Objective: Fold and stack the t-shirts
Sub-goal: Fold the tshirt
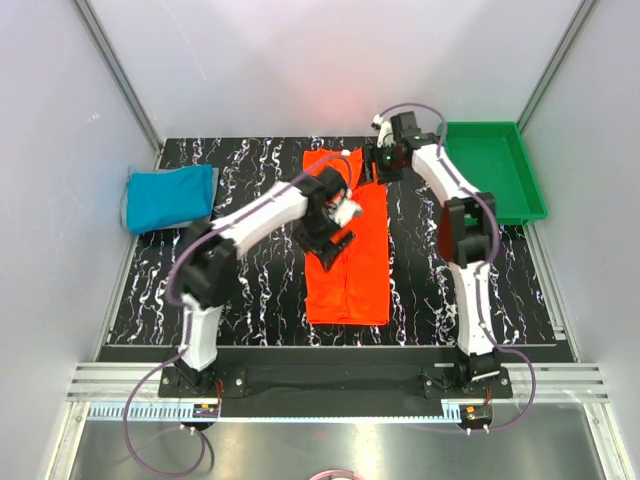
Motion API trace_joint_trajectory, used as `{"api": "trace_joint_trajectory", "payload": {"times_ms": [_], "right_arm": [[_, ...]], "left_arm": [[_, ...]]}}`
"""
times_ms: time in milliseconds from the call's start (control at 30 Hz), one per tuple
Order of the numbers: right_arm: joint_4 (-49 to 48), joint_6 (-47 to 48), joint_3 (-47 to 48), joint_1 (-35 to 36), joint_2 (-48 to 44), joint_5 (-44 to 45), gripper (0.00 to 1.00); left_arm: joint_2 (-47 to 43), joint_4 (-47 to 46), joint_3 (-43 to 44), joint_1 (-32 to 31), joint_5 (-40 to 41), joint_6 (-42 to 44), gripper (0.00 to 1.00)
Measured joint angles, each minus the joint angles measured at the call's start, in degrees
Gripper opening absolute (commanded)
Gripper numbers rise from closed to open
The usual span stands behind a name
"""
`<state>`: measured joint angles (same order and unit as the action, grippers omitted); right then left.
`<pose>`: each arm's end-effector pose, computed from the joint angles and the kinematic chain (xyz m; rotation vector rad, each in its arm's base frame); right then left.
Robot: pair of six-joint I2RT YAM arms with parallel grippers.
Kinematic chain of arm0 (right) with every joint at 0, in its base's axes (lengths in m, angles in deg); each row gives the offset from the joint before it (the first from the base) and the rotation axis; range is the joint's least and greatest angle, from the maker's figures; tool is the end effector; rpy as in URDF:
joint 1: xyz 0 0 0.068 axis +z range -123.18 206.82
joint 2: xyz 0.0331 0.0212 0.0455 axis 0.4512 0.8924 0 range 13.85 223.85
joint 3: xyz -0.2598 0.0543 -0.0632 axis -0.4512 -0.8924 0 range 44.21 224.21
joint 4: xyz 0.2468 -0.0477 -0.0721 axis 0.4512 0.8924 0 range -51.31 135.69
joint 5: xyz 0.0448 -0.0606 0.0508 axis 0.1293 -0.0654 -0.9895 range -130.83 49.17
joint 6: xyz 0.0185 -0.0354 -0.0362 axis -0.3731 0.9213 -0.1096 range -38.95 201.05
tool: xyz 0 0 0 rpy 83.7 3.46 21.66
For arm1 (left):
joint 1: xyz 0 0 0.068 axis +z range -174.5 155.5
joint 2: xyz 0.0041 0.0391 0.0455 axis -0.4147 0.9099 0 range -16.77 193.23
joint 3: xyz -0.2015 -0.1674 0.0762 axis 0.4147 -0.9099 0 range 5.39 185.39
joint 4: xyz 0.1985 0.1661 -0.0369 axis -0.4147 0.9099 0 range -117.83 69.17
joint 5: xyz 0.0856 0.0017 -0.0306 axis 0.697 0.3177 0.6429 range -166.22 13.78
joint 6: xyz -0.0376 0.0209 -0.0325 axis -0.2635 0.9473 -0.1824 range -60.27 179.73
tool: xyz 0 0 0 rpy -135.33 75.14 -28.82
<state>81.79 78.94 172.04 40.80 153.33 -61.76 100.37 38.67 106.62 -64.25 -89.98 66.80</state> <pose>0.5157 0.1415 0.2068 -0.4084 2.4960 0.5739 0.3074 -0.2667 0.2313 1.2362 2.7941 -0.4109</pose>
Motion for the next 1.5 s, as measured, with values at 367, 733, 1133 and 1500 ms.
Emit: {"api": "trace_joint_trajectory", "payload": {"times_ms": [367,733,1133,1500], "right_arm": [[-4.2,19.0,-39.6,-0.3,-44.3,-4.3,0.70],[6.7,6.1,-53.4,-5.1,-34.6,-17.4,0.61],[6.3,-5.2,-72.0,-8.9,-44.5,-20.8,0.59],[5.0,-9.6,-76.0,-3.8,-44.9,-20.3,0.56]], "left_arm": [[-20.5,-1.1,-15.5,2.4,0.2,1.7,0.75],[-18.3,-3.7,-24.9,8.7,-11.8,-3.2,0.71],[-17.9,-13.7,-32.7,7.5,-16.9,-14.4,0.59],[-16.4,-17.2,-36.7,6.4,-17.8,-18.8,0.59]]}}
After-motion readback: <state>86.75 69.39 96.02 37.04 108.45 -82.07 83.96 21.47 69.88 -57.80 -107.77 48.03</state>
